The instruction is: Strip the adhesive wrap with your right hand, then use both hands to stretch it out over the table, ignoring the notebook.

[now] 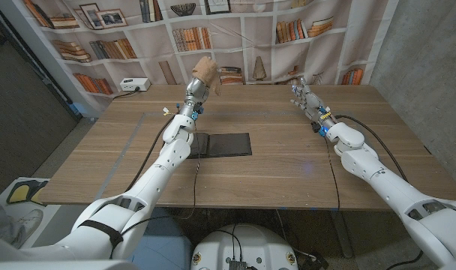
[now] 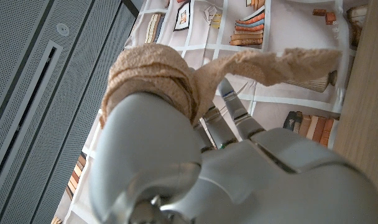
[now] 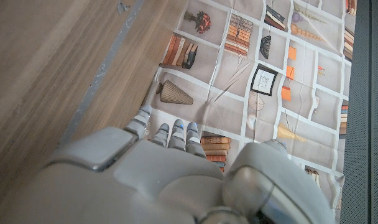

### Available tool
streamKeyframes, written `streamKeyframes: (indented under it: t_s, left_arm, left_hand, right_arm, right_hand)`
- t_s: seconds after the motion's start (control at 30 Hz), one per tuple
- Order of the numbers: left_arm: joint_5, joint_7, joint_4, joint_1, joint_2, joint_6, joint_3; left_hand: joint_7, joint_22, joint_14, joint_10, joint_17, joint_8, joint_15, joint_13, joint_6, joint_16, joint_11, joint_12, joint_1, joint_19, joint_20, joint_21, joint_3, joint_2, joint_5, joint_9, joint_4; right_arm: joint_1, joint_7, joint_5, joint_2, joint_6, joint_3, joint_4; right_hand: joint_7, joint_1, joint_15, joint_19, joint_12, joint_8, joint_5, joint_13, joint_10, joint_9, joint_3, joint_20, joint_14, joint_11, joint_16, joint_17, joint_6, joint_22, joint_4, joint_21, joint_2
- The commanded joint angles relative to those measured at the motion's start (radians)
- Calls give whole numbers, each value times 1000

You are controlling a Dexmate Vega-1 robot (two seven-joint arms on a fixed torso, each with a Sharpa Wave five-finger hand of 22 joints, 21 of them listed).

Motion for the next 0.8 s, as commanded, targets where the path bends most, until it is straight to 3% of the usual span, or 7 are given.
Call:
streamKeyframes:
  t_s: [0.03,0.33,0.37,0.47,0.67,0.73,0.8]
  left_arm:
    - [-1,18,-3,3,-4,1,0]
    - [-10,42,-15,15,-11,-1,-8]
    - [-11,46,-18,19,-11,-3,-10]
    - [-17,49,-24,25,-10,0,-13]
    - [-20,74,-44,41,-8,4,-18]
    - [-23,72,-43,43,-10,0,-20]
    - [-23,73,-44,45,-9,-1,-21]
  left_hand:
    - [-10,6,12,10,59,58,-3,70,-22,23,2,57,12,-9,0,18,7,-4,-5,96,-5]
    - [-18,5,-18,-22,142,166,1,125,-54,36,-2,112,11,-19,0,45,8,-4,-6,228,-5]
    - [-14,4,-43,-57,140,178,-1,120,-84,19,-6,104,12,-24,1,51,11,1,-5,250,-4]
    - [-13,-2,-88,-127,93,167,5,85,-129,-44,-11,64,-6,-29,-5,56,16,-7,-7,230,3]
    - [-16,-6,-165,-244,-72,105,34,-7,-212,-158,-8,-43,-71,-68,9,58,34,-26,-8,165,13]
    - [-4,-7,-197,-265,-118,37,44,-42,-290,-154,-5,-81,-89,-81,14,58,47,-26,-7,119,11]
    - [-22,-9,-228,-278,-156,-32,53,-71,-358,-150,2,-110,-106,-88,14,58,56,-32,-8,75,9]
  right_arm:
    - [-2,1,1,2,3,1,7]
    - [5,5,0,7,-1,-3,12]
    - [7,6,-1,8,0,-4,15]
    - [12,8,-2,12,0,-7,20]
    - [18,12,-6,13,-1,-11,23]
    - [19,13,-8,13,-2,-12,22]
    - [19,11,-8,13,-3,-13,20]
  right_hand:
    - [-1,-4,-3,1,3,4,-1,3,3,1,1,8,4,-3,2,1,8,3,0,-2,-1]
    - [-1,-5,-3,1,3,4,-1,3,3,1,1,7,4,-1,2,1,9,3,0,-2,0]
    - [-2,-5,-3,1,3,4,-1,3,3,1,1,8,5,-1,2,1,9,3,0,-2,0]
    - [-1,-5,-3,1,3,4,-1,3,5,1,2,8,5,0,2,1,9,3,-1,-2,0]
    - [-2,-5,-3,1,3,4,-1,3,5,1,2,8,5,-3,2,1,10,3,-1,-2,0]
    - [-1,-5,-3,1,3,4,-1,3,4,1,2,8,5,-4,2,1,10,3,-1,-2,0]
    - [-2,-5,-3,1,2,4,-1,3,4,1,2,8,5,-2,2,1,10,3,-1,-2,0]
